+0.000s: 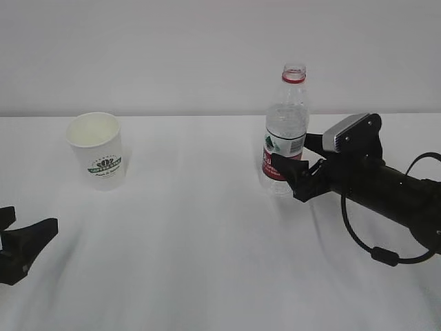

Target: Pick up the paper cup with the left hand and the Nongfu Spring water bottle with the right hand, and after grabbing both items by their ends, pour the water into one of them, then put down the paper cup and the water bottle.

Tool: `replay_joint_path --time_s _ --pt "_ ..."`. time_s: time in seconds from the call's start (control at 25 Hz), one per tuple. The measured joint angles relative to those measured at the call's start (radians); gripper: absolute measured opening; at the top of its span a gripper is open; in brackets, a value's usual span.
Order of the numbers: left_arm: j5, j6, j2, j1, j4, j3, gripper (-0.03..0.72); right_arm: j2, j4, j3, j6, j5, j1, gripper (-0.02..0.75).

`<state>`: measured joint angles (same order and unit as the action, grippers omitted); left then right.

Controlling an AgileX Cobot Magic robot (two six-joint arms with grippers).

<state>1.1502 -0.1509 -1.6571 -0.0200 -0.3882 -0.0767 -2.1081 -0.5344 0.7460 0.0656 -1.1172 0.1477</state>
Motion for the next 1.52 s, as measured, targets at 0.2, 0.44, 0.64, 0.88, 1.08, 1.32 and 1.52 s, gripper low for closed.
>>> replay_joint_path --time_s 0.2,0.44,0.64,0.88,1.08,1.32,1.52 --pt "0.000 0.000 0.000 0.000 -0.002 0.000 0.591 -0.002 0.008 0.037 0.001 0.028 0.019 0.643" --pt "0.000 0.000 0.000 0.000 -0.002 0.000 0.590 -0.004 0.013 0.046 0.001 0.046 0.021 0.643" --pt "0.000 0.000 0.000 0.000 -0.002 0.000 0.589 -0.073 0.019 0.076 0.002 0.004 0.021 0.643" --pt "0.000 0.000 0.000 0.000 -0.002 0.000 0.589 -0.091 0.019 0.141 0.017 0.012 0.021 0.643" --pt "0.000 0.000 0.000 0.000 -0.002 0.000 0.588 -0.112 0.017 0.171 0.027 0.025 0.021 0.632" --pt "0.000 0.000 0.000 0.000 -0.002 0.000 0.587 -0.159 0.010 0.172 0.027 0.007 0.021 0.577" --pt "0.000 0.000 0.000 0.000 -0.004 0.000 0.587 -0.166 -0.004 0.189 0.027 -0.004 0.021 0.556"
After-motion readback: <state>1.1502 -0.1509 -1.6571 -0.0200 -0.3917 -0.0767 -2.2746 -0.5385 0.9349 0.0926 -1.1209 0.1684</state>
